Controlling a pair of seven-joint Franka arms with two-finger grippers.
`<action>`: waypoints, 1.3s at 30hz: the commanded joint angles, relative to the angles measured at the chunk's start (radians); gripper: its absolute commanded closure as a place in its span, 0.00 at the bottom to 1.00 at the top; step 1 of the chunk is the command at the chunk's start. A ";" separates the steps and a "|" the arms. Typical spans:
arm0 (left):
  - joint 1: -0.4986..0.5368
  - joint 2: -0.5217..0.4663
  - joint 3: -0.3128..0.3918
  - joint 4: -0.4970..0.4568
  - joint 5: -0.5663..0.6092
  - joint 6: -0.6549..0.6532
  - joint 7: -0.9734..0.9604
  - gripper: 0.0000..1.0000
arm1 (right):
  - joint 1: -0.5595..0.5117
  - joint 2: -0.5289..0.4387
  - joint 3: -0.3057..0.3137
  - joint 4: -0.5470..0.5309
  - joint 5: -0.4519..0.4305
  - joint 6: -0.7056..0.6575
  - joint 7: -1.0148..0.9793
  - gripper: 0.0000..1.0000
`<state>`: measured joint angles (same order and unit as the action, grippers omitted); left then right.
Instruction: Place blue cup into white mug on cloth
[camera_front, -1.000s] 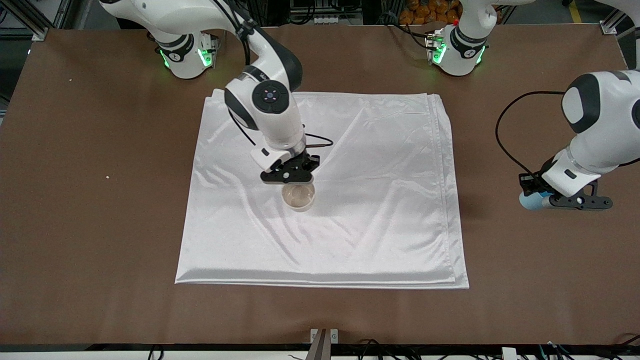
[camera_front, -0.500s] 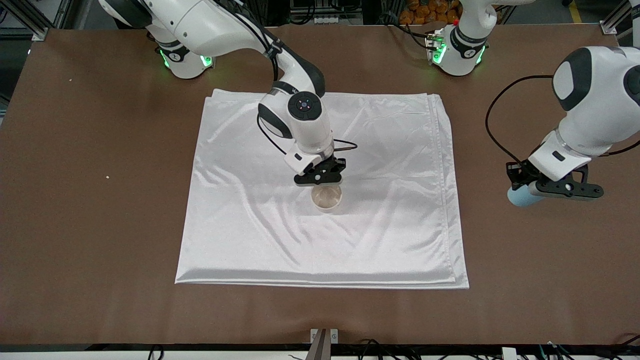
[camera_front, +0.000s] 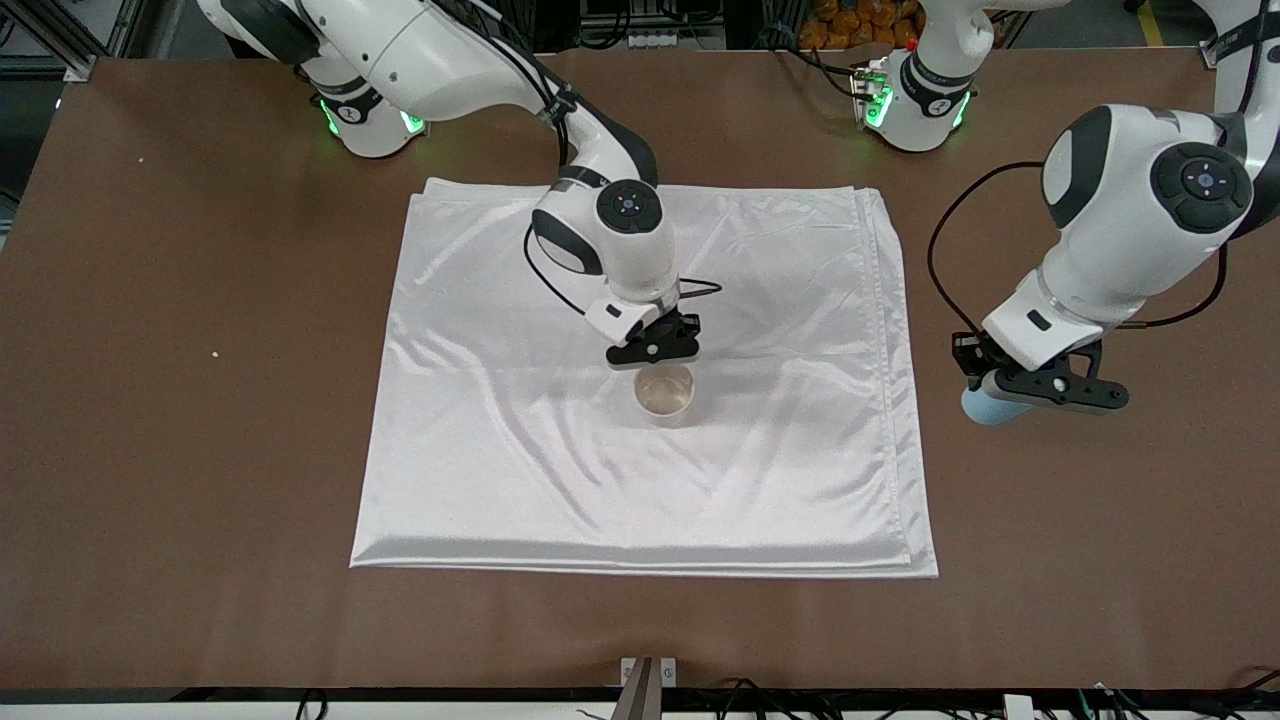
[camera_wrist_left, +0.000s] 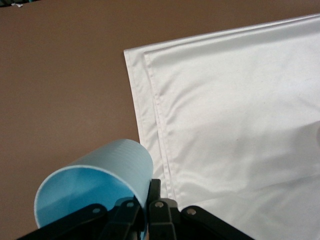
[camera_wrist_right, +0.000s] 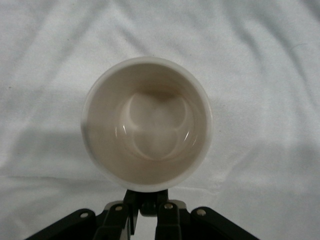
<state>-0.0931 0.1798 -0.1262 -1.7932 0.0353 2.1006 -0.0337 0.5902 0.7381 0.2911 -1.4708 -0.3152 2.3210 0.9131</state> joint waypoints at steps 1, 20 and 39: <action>0.001 0.101 -0.039 0.123 0.032 -0.017 -0.095 1.00 | 0.019 0.026 -0.007 0.026 -0.068 -0.002 0.024 0.86; -0.010 0.289 -0.200 0.344 0.094 -0.021 -0.256 1.00 | 0.003 -0.086 0.006 0.030 -0.082 -0.219 0.099 0.00; -0.037 0.461 -0.414 0.482 0.155 -0.008 -0.626 1.00 | -0.177 -0.422 0.011 0.027 0.131 -0.521 -0.082 0.00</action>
<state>-0.1289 0.5767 -0.4801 -1.3777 0.1562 2.1010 -0.5670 0.4834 0.4152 0.2914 -1.4084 -0.2192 1.8601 0.8896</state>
